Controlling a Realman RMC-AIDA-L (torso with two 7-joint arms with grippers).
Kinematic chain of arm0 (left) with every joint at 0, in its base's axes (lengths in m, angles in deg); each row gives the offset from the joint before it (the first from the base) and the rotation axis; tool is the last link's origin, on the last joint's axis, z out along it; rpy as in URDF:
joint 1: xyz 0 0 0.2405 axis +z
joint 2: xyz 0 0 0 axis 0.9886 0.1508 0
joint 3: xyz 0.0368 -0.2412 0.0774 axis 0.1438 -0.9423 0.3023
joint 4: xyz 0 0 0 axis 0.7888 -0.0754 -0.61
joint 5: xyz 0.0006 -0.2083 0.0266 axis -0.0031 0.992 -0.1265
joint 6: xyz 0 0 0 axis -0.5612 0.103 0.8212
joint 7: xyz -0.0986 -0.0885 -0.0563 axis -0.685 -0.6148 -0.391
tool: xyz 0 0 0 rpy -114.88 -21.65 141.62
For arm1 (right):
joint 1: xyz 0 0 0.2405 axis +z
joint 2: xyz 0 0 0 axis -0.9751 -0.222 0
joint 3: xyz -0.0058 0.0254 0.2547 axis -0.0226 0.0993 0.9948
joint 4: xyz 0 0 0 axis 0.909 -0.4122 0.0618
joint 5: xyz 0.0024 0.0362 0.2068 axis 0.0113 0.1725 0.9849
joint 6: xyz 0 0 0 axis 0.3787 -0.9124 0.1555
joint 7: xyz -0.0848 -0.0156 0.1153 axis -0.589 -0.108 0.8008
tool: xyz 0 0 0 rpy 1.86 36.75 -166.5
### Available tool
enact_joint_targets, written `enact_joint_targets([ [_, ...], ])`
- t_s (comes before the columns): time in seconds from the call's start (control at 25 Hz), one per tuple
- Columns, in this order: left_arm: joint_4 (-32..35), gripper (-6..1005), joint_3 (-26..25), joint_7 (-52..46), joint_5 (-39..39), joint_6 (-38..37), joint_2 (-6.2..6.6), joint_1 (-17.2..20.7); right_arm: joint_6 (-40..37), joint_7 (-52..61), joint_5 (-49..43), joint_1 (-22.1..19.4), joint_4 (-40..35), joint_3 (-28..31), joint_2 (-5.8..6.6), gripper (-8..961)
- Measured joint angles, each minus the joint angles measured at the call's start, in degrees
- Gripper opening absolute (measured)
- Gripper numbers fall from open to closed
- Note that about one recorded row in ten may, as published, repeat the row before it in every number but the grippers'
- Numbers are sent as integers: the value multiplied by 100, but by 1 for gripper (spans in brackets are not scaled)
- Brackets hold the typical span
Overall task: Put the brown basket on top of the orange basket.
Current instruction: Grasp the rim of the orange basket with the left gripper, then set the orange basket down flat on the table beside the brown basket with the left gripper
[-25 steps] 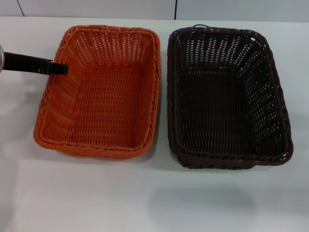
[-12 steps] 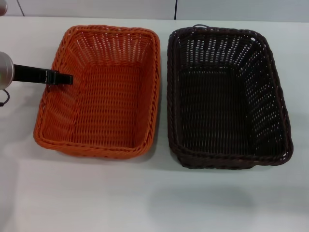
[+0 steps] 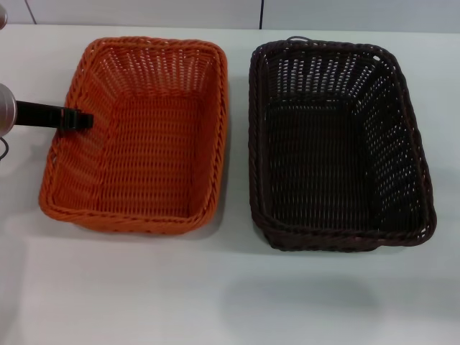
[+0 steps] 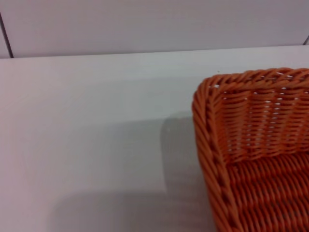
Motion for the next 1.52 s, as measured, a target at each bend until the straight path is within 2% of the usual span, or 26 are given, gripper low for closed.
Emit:
enact_joint_targets([
  [0.32,33,413,-7,426,51,57,7,-21,-2,1,-2,1,-21,0,-7,822],
  [0.52,50,312,-297,1631,127,377,21,-137,-60,34,-2,-6,-61,0,-9,821],
  [0.64,50,248,-297,1631,127,377,21,-137,-86,38,-2,-5,-61,0,-10,821],
  [0.68,44,227,-529,1978,241,489,22,-195,-90,40,-2,-2,-60,0,-10,821],
  [0.72,44,227,-529,1978,241,489,22,-195,-91,40,-2,1,-60,0,-10,821],
  [0.76,10,227,-1319,2883,662,863,36,-438,-95,41,-2,5,-60,-1,-10,821],
  [0.88,10,226,-1319,2883,662,863,36,-438,-122,43,-2,11,-59,1,-5,821],
  [0.92,-22,226,-1821,3405,876,1278,96,-667,-140,43,-2,12,-58,4,-3,821],
  [0.96,-125,226,-2226,3827,1116,1747,211,-914,-173,44,-2,12,-58,13,-2,821],
  [1.04,-232,222,-2484,4125,1271,2065,298,-1107,-193,45,-2,12,-58,15,-1,821],
  [1.24,-289,214,-2798,4632,1318,2691,373,-1407,-300,47,-1,13,-65,24,0,821],
  [1.28,-347,213,-2875,4937,1323,3030,398,-1576,-318,48,-1,13,-66,27,0,821],
  [1.52,-481,208,-2889,5398,1327,3334,407,-1788,-369,51,-20,21,-67,22,0,821],
])
